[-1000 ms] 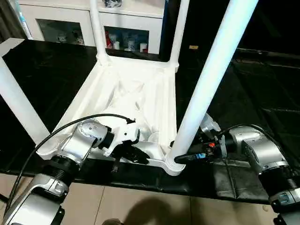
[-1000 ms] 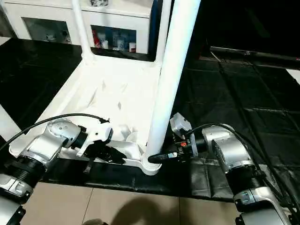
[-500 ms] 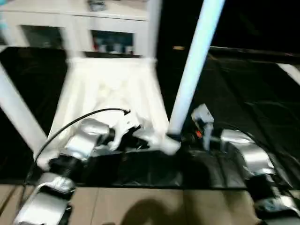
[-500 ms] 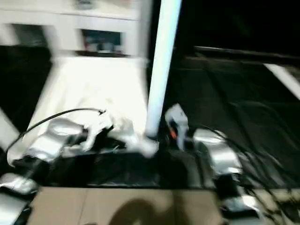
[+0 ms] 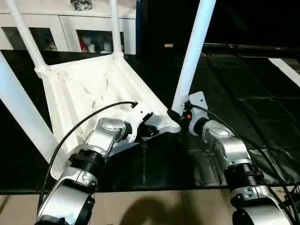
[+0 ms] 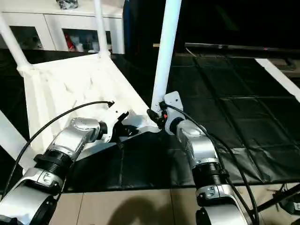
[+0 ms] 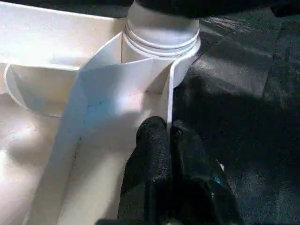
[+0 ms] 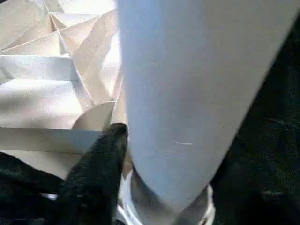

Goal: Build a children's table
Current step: Rotate leg to tighten

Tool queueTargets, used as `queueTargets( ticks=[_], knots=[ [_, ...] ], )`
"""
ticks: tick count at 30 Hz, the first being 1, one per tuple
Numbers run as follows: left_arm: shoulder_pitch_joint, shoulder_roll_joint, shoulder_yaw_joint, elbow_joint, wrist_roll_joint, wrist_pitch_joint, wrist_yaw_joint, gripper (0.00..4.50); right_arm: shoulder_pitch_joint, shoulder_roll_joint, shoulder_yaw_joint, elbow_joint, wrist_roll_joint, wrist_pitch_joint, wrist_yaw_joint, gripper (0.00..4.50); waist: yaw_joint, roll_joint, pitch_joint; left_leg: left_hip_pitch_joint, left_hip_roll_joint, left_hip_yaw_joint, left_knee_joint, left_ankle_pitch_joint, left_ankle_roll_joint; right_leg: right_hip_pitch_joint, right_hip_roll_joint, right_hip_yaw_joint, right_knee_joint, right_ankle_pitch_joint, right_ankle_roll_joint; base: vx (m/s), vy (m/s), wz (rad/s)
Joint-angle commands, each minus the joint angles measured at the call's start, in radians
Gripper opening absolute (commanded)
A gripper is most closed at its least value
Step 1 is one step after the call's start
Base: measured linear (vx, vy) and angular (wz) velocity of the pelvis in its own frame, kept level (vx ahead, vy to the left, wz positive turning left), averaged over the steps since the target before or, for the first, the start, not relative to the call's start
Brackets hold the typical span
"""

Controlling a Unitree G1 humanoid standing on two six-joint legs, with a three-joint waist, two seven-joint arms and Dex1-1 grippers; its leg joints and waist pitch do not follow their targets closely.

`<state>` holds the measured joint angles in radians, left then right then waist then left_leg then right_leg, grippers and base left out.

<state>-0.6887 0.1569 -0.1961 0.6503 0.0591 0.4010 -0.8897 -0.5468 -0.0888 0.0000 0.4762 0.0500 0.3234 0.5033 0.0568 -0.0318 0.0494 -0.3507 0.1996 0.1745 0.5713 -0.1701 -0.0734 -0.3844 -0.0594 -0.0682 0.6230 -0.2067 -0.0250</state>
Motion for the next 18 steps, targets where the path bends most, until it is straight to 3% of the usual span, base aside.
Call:
queueTargets(
  ticks=[1, 8, 10, 14, 18],
  knots=[
    [-0.026, -0.055, -0.04, -0.051, -0.034, -0.063, -0.022, 0.0, 0.021, 0.077, 0.105, -0.013, 0.052, -0.004, 0.12, 2.97, 0.006, 0.001, -0.056, 0.001, 0.031, -0.011, -0.06, -0.186, 0.023, 0.044, -0.083, 0.055, -0.091, -0.191, -0.179, 0.0, 0.0, 0.0],
    [-0.005, 0.007, -0.039, -0.061, -0.031, -0.09, -0.093, 0.0, 0.043, -0.014, 0.077, -0.057, 0.09, -0.014, 0.24, 3.55, 0.008, 0.004, -0.058, 0.001, 0.032, -0.009, -0.059, -0.167, 0.042, 0.049, -0.083, 0.055, -0.086, -0.117, -0.201, 0.0, 0.0, 0.0],
    [0.009, 0.053, -0.057, -0.068, -0.035, -0.141, -0.18, 0.0, 0.053, -0.082, 0.078, -0.073, 0.111, -0.028, 0.351, 3.66, 0.011, 0.002, -0.061, -0.001, 0.032, -0.01, -0.057, -0.159, 0.055, 0.055, -0.084, 0.053, -0.084, -0.088, -0.21, 0.0, 0.0, 0.0],
    [0.025, 0.101, -0.072, -0.078, -0.05, -0.2, -0.288, 0.0, 0.069, -0.165, 0.093, -0.1, 0.136, -0.036, 0.495, 4.06, 0.015, 0.003, -0.061, 0.0, 0.035, -0.008, -0.056, -0.141, 0.071, 0.052, -0.083, 0.053, -0.079, -0.04, -0.229, 0.0, 0.0, 0.0],
    [0.034, 0.147, -0.093, -0.084, -0.049, -0.233, -0.374, 0.0, 0.081, -0.236, 0.103, -0.115, 0.15, -0.041, 0.602, 4.43, 0.038, 0.008, -0.062, 0.008, 0.042, -0.004, -0.054, -0.136, 0.071, 0.047, -0.083, 0.053, -0.073, -0.022, -0.244, 0.0, 0.0, 0.0]
  ],
)
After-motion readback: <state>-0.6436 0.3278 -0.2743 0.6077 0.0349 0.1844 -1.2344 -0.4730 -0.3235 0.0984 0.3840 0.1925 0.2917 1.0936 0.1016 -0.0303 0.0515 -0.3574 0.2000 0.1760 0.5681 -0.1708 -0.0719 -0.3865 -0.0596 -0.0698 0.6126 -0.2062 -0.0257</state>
